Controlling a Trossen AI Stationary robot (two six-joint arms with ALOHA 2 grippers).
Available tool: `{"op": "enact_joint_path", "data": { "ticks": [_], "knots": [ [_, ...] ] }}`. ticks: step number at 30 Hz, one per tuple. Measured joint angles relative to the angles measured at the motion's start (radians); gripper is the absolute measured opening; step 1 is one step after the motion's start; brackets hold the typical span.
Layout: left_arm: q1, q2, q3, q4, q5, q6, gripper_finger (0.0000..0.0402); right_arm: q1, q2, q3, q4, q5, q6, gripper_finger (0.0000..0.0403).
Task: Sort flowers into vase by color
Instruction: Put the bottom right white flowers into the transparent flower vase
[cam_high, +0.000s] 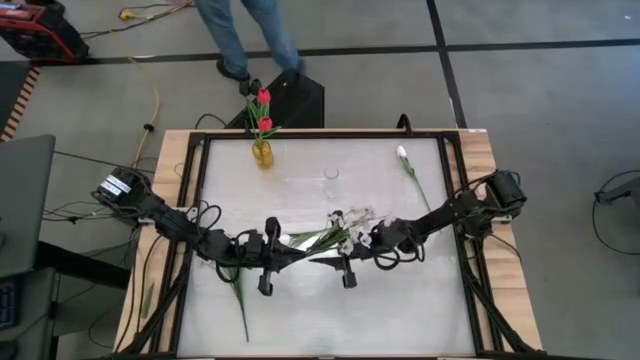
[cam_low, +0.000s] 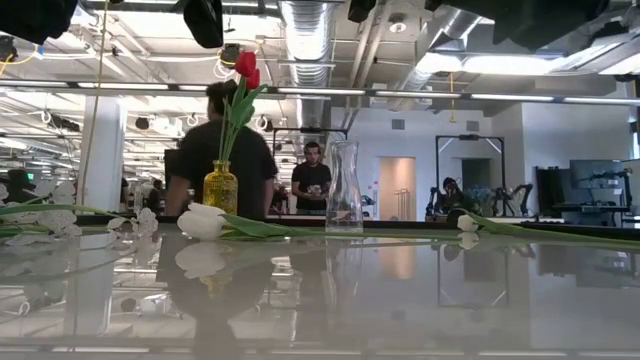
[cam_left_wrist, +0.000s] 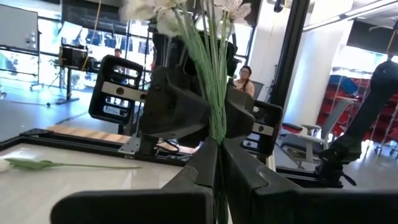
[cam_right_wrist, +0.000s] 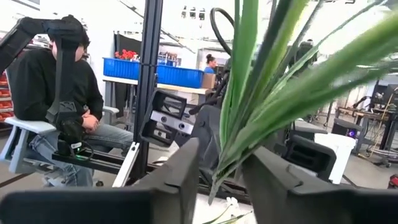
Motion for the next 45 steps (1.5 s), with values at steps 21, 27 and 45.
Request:
{"op": "enact_joint_path", "data": {
  "ticks": [21, 27, 45],
  "knots": [
    [-0.024, -0.174, 0.000, -0.337, -0.201, 0.026, 0.0186, -0.032, -0.258, 0.000, -0.513, 0.120, 0.083, 0.0032],
    [-0.037, -0.301, 0.000, -0.566, -0.223, -0.075, 0.0205, -0.167, -0.469, 0.000, -0.715, 0.211, 0.056, 0.0029],
    [-0.037, -0.265, 0.000, -0.669, -0.236, -0.169, 0.0206, -0.569, -0.534, 0.047, -0.975, -0.030, 0.164, 0.0030]
  ]
}}
